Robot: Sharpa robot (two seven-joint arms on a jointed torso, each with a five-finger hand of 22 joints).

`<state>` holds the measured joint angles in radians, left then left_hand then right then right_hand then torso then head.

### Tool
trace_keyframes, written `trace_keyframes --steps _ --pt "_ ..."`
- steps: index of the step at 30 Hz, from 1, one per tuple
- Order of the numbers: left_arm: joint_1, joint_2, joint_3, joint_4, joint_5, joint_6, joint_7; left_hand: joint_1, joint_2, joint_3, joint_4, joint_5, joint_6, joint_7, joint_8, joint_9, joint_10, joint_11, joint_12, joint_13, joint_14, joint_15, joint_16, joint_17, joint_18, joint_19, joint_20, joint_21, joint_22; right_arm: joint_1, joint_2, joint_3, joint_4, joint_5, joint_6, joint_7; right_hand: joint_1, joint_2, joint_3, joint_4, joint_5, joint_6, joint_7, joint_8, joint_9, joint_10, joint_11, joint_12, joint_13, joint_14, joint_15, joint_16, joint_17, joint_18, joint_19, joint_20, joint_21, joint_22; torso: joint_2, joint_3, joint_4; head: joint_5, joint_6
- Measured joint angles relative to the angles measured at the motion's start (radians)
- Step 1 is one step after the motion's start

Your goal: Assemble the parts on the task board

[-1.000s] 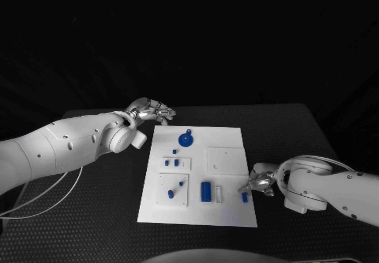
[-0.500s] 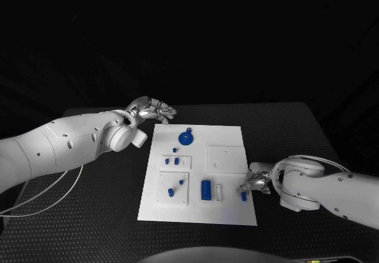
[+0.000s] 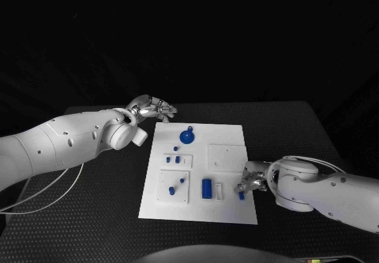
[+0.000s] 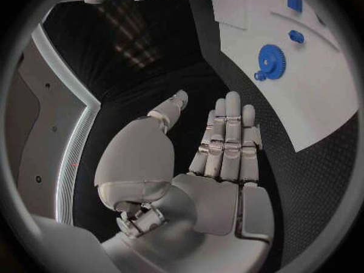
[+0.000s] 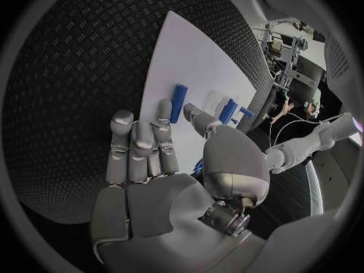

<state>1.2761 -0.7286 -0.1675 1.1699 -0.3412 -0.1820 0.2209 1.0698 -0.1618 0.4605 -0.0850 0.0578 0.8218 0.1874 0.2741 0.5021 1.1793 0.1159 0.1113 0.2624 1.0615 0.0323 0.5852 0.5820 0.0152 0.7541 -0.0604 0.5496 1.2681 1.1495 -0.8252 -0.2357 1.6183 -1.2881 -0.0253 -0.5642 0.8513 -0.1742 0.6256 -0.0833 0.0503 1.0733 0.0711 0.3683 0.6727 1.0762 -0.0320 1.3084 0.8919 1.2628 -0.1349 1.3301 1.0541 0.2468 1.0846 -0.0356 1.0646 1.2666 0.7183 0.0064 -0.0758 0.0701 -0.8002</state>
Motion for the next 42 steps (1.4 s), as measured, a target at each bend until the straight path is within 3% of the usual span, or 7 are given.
trace_keyframes --steps 8,15,24,29,38,40,42 --pt "0.0 0.001 0.0 0.001 0.0 0.001 -0.001 0.0 0.0 0.0 0.0 0.0 0.0 0.0 0.0 0.0 0.0 0.0 0.0 0.0 0.0 0.0 0.0 0.001 0.0 0.0 0.0 0.0 0.001 -0.005 0.009 -0.001 0.009 -0.02 -0.012 -0.001 0.014 -0.013 0.021 -0.021 0.0 0.0 0.0 0.0 0.0 0.0 0.0 -0.009 0.005 0.0 0.0 -0.006 -0.003 0.0 0.001 0.002 0.0 -0.002 0.0 0.0 -0.0001 0.001 -0.001" --pt "0.0 0.0 0.0 0.001 0.0 0.001 -0.001 0.004 0.004 0.0 0.0 0.0 0.0 0.0 0.0 0.0 0.0 0.0 0.0 0.0 0.0 0.0 0.0 0.001 0.0 0.0 0.0 0.0 0.001 -0.008 0.013 -0.001 0.014 -0.02 -0.015 -0.001 0.086 -0.038 0.128 -0.074 0.003 -0.004 -0.004 0.0 0.0 0.007 0.007 -0.02 0.019 0.002 0.008 -0.016 -0.004 0.0 0.001 0.002 0.0 -0.006 0.0 -0.0006 0.0002 0.001 -0.002" --pt "0.0 -0.001 0.0 0.002 0.0 0.001 -0.002 0.004 0.004 0.0 0.0 0.0 0.0 0.0 0.0 -0.001 0.0 0.0 0.0 0.0 0.0 0.0 0.0 0.001 0.0 0.0 0.0 0.0 0.002 -0.011 0.017 0.0 0.012 -0.023 -0.018 0.0 0.105 -0.039 0.147 -0.151 0.12 -0.006 -0.006 0.0 0.001 0.01 0.018 -0.03 0.035 0.005 0.016 -0.026 0.0 -0.009 0.003 0.004 0.0 -0.006 0.0 -0.0006 -0.0002 0.002 -0.002" --pt "0.0 -0.001 0.0 0.002 0.0 0.001 -0.002 0.004 0.004 0.0 0.0 0.0 0.0 0.0 0.0 -0.001 0.0 0.0 0.0 0.0 0.0 0.0 0.0 0.002 0.0 0.0 0.0 0.0 0.002 -0.012 0.016 0.0 0.012 -0.023 -0.024 0.002 0.105 -0.039 0.147 -0.153 0.152 -0.006 -0.006 0.0 0.009 0.01 0.018 -0.035 0.041 0.004 0.018 -0.029 0.004 -0.011 0.005 0.007 0.0 -0.006 0.0 -0.0006 0.0002 0.002 -0.002" --pt "0.0 -0.002 0.0 0.003 0.0 0.001 -0.003 0.004 0.004 0.0 0.0 0.0 0.0 0.0 0.0 -0.001 0.0 0.0 0.0 -0.001 0.0 0.0 0.0 0.002 0.0 0.0 0.0 0.0 0.003 -0.015 0.003 -0.003 0.024 -0.018 -0.056 0.011 0.075 -0.009 0.181 -0.119 0.195 0.0 0.0 -0.001 0.011 0.021 0.014 -0.047 0.049 0.007 0.021 -0.034 0.014 -0.012 0.008 0.012 0.0 -0.011 0.0 -0.0005 0.0002 0.002 0.001" --pt "0.0 -0.002 0.0 0.003 0.0 0.001 -0.003 0.004 0.004 0.0 0.0 0.0 0.0 0.0 0.0 -0.001 0.0 0.0 0.0 -0.001 0.0 0.0 -0.004 0.003 0.0 0.0 0.0 0.0 0.003 -0.013 0.0 -0.006 0.029 -0.015 -0.064 0.012 0.073 -0.007 0.186 -0.115 0.199 0.0 0.001 -0.014 0.011 0.023 0.012 -0.047 0.049 0.012 0.019 -0.035 0.015 -0.012 0.008 0.012 0.0 -0.011 0.0 -0.0002 0.0002 0.002 0.001" --pt "0.0 -0.002 0.0 0.003 0.0 0.001 -0.004 0.004 0.004 0.0 0.0 0.0 0.0 0.0 0.0 -0.001 0.0 0.0 0.0 -0.001 0.0 0.0 -0.004 0.003 0.0 0.0 0.0 0.0 0.003 -0.006 -0.002 -0.009 0.036 -0.003 -0.073 0.013 0.072 -0.006 0.191 -0.11 0.202 0.0 0.001 -0.075 0.011 0.023 0.012 -0.047 0.051 0.013 0.019 -0.035 0.015 -0.012 0.008 0.012 0.0 -0.011 0.0 -0.0001 0.0003 0.002 0.001"
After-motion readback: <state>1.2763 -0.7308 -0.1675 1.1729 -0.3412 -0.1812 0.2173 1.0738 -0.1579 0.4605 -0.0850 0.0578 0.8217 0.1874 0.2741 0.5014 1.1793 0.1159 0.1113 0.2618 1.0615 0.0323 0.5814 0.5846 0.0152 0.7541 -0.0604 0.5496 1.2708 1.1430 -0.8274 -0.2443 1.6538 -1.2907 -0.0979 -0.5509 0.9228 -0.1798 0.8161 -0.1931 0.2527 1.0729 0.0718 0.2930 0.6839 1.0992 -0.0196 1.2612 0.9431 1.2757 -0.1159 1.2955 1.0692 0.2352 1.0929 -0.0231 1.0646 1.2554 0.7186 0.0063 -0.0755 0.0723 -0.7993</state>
